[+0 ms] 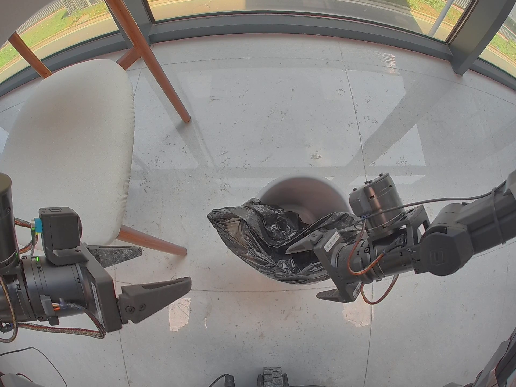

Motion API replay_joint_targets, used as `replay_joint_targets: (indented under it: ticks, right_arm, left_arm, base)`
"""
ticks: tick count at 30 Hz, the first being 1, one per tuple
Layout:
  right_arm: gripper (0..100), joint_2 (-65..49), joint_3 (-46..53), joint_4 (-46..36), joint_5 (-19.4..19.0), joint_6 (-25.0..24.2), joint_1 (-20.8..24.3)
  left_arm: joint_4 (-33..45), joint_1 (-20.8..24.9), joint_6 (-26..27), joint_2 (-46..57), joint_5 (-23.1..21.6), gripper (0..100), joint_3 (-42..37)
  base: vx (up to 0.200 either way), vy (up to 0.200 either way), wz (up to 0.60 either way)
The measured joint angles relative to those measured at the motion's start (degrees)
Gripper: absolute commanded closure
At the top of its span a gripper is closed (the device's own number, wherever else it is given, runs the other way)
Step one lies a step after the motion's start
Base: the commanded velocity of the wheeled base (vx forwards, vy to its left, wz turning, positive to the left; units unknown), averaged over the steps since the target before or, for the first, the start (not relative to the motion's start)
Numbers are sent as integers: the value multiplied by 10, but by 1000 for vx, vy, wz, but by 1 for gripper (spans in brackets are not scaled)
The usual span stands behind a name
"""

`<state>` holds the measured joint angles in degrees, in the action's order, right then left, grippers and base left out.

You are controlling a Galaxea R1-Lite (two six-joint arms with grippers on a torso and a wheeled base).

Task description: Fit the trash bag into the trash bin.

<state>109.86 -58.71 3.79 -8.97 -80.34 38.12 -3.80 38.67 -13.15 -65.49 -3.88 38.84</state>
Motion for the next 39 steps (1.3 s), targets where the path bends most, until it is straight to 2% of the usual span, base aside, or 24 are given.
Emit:
replay_joint_targets:
  ticks: [6,7,16,28,39]
  right_arm:
    - [0,32,-26,-5,2,-5,0]
    - [100,38,-33,-5,2,-8,0]
    - [100,85,-81,-13,4,-20,-1]
    - [100,106,-151,-134,3,-19,-13]
    - [100,91,-146,-217,2,-15,-12]
  left_arm:
    - [0,-9,0,0,0,0,-1]
    - [0,-10,0,0,0,0,-1]
    - [0,-15,0,0,1,0,-3]
    - [0,-29,0,1,0,0,-3]
    - [0,-31,0,3,0,0,-5]
  base:
    - [0,0,0]
    - [0,0,0]
    - [0,0,0]
    - [0,0,0]
    - [0,0,0]
